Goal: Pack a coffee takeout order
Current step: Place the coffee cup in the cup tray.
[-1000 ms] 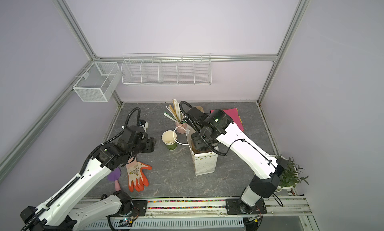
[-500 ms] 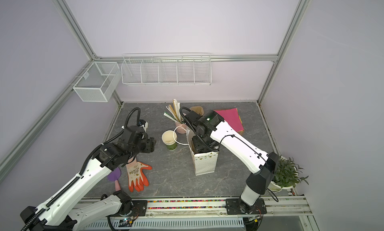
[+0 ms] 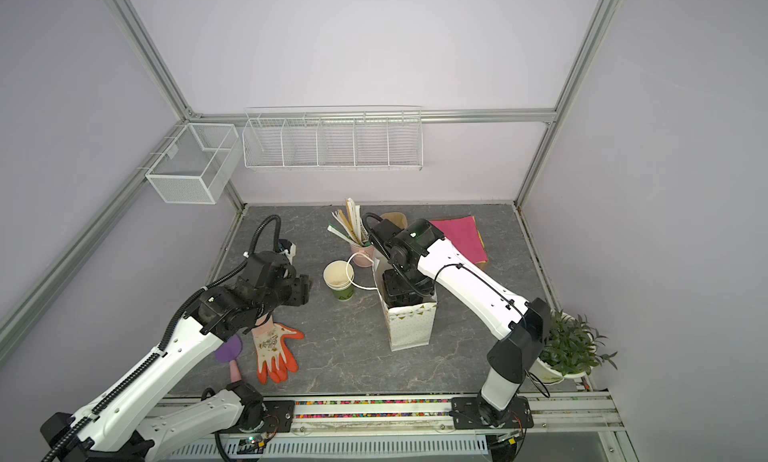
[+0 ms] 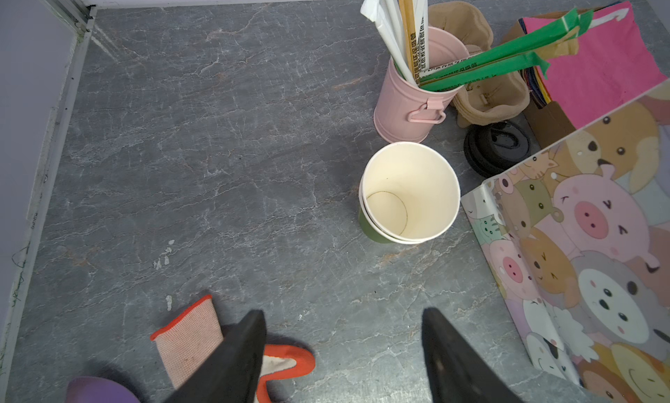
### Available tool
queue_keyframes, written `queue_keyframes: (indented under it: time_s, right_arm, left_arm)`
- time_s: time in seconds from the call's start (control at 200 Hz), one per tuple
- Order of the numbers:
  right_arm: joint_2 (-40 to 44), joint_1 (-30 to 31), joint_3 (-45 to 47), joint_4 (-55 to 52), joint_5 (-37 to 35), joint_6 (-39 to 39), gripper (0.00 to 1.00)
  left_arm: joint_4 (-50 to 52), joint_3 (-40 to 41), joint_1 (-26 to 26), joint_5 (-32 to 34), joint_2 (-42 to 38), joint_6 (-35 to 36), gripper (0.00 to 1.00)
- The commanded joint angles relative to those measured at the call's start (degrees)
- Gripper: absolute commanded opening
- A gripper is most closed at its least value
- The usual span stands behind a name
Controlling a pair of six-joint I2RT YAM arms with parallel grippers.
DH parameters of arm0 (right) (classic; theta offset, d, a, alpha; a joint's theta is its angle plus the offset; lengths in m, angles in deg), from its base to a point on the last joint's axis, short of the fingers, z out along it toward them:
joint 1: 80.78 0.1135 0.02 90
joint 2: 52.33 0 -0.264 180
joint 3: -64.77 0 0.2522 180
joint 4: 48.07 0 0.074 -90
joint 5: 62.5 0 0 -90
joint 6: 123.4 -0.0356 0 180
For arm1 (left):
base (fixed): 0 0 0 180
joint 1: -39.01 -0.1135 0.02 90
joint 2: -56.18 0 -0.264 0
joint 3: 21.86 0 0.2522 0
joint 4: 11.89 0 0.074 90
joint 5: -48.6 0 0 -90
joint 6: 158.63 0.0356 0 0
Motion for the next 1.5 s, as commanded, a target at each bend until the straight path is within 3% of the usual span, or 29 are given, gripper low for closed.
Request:
queue_keyframes:
  time_s: [0.0, 1.494]
  right_arm:
    - [-0.76, -0.4, 0.74, -0.62, 0.83, -1.48, 0.69]
    - [0.46, -0.83, 15.41, 8.2, 2.37, -3.6, 0.68]
  left_arm:
    - [0.93, 0.24, -0.19, -0.53, -0.54, 0.35, 0.69]
    - [0.87, 0.33, -0.19, -0.88, -0.24, 0.37, 0.69]
